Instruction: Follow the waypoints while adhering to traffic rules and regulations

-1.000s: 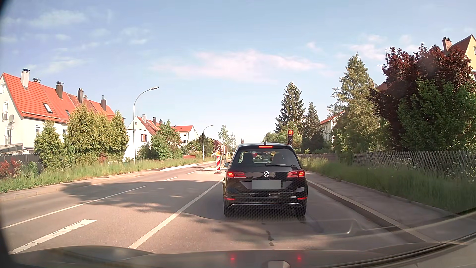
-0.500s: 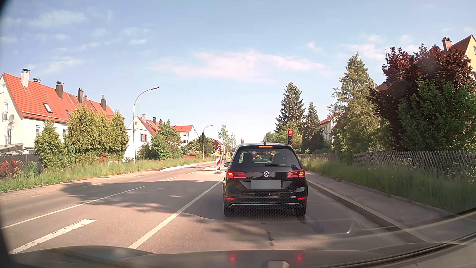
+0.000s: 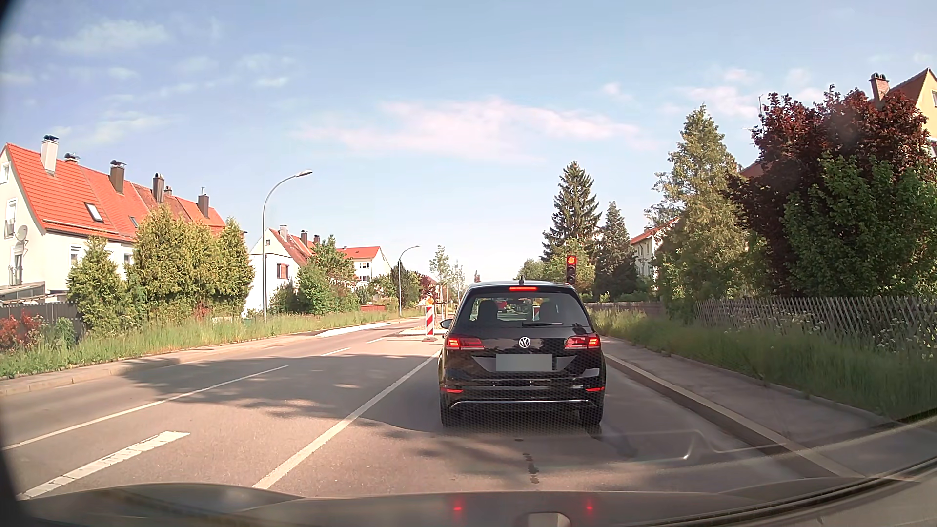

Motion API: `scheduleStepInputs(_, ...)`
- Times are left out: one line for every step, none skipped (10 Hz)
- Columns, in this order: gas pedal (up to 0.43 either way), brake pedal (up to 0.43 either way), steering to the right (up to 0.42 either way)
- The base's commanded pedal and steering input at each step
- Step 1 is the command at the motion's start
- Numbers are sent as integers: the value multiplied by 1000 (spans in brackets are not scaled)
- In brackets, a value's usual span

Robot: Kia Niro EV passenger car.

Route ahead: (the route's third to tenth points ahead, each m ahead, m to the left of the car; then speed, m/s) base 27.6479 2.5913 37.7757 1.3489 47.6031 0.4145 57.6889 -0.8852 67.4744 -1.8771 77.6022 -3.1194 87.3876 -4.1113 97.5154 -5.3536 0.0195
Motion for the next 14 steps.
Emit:
scheduleStepInputs(0, 232, -20)
scheduleStepInputs(0, 232, -20)
scheduleStepInputs(0, 232, -21)
scheduleStepInputs(0, 232, -20)
scheduleStepInputs(0, 232, -21)
scheduleStepInputs(0, 232, -21)
scheduleStepInputs(0, 232, -21)
scheduleStepInputs(0, 232, -21)
scheduleStepInputs(0, 232, -21)
scheduleStepInputs(0, 238, -21)
scheduleStepInputs(0, 238, -21)
scheduleStepInputs(0, 238, -21)
scheduleStepInputs(0, 238, -21)
scheduleStepInputs(0, 238, -21)
